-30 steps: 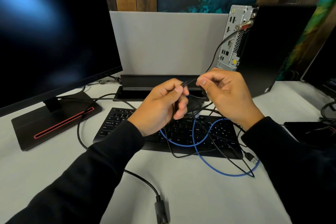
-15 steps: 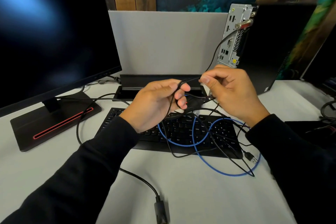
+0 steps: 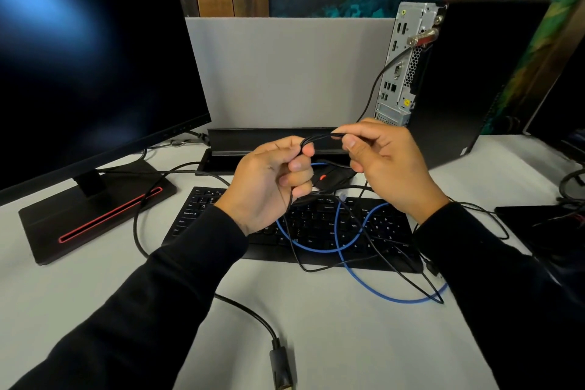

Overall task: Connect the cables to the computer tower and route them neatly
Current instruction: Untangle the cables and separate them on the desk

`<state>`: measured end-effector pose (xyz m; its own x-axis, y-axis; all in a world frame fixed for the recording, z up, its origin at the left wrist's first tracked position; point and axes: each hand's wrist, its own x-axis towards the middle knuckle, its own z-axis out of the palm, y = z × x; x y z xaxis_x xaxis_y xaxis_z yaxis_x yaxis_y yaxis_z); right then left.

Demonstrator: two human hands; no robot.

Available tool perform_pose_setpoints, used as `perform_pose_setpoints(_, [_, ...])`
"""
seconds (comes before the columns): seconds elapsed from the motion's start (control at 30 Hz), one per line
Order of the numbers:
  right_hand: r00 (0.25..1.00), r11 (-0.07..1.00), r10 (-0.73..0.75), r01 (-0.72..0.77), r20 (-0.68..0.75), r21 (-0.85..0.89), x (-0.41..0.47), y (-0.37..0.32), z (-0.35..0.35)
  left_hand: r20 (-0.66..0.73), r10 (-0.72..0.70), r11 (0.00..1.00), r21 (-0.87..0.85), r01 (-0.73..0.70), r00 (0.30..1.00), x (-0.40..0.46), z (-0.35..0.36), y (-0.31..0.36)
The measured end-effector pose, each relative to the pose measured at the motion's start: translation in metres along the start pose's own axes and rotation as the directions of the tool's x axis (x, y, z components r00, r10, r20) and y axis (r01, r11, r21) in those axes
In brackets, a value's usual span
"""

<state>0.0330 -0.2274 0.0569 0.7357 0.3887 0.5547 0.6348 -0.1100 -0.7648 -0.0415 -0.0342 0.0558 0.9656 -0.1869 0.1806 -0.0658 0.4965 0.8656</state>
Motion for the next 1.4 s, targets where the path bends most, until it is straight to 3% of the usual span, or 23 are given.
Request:
perform_pose_setpoints(0.13, [0.997, 0.992, 0.064, -0.060, -0.032, 0.112, 0.001, -0.002, 0.010, -0.010, -0.010, 0.998, -0.064, 0.010, 1.000, 0.000, -0.003, 0.000])
perform_pose_setpoints(0.4, [0.996, 0.997, 0.073, -0.074, -0.046, -0.025, -0.014, 0.008, 0.012, -0.099, 0.034, 0.985, -0.165, -0.050, 0.994, 0.004, -0.011, 0.000])
perform_pose_setpoints(0.53, [0.985, 0.995, 0.099, -0.095, -0.140, 0.037, -0.023, 0.013, 0.012, -0.144, 0.021, 0.983, -0.179, -0.047, 0.989, 0.004, -0.015, 0.000])
perform_pose_setpoints(0.6, [0.990, 0.996, 0.081, -0.076, -0.116, 0.053, -0.028, 0.010, 0.010, -0.146, 0.019, 0.983, -0.177, -0.045, 0.989, 0.004, -0.016, 0.000])
perform_pose_setpoints(0.7, [0.994, 0.989, 0.100, -0.094, -0.052, 0.112, -0.027, 0.004, 0.010, -0.137, 0.026, 0.995, -0.090, -0.039, 0.990, 0.003, -0.014, 0.000])
perform_pose_setpoints(0.87, [0.977, 0.997, 0.075, -0.079, -0.198, -0.013, -0.012, -0.011, 0.000, -0.109, 0.012, 0.990, 0.139, 0.003, 0.994, 0.001, -0.010, 0.000])
perform_pose_setpoints(1.03, [1.000, 1.000, 0.024, -0.023, -0.019, 0.017, -0.010, -0.007, -0.020, -0.138, -0.017, 0.974, 0.219, 0.048, 0.990, 0.002, -0.013, -0.001])
perform_pose_setpoints(1.1, [0.999, 0.998, 0.036, -0.035, -0.014, 0.055, -0.011, -0.005, -0.022, -0.154, -0.021, 0.970, 0.234, 0.058, 0.988, 0.002, -0.013, -0.002])
perform_pose_setpoints(1.27, [0.986, 0.986, -0.001, -0.026, -0.166, -0.162, -0.011, 0.001, -0.016, -0.190, -0.037, 0.941, 0.325, 0.098, 0.981, 0.001, -0.007, -0.002])
perform_pose_setpoints(1.4, [0.945, 0.966, -0.070, -0.016, -0.320, -0.257, -0.008, -0.003, -0.011, -0.107, -0.121, 0.829, 0.535, 0.159, 0.987, -0.002, -0.003, -0.001])
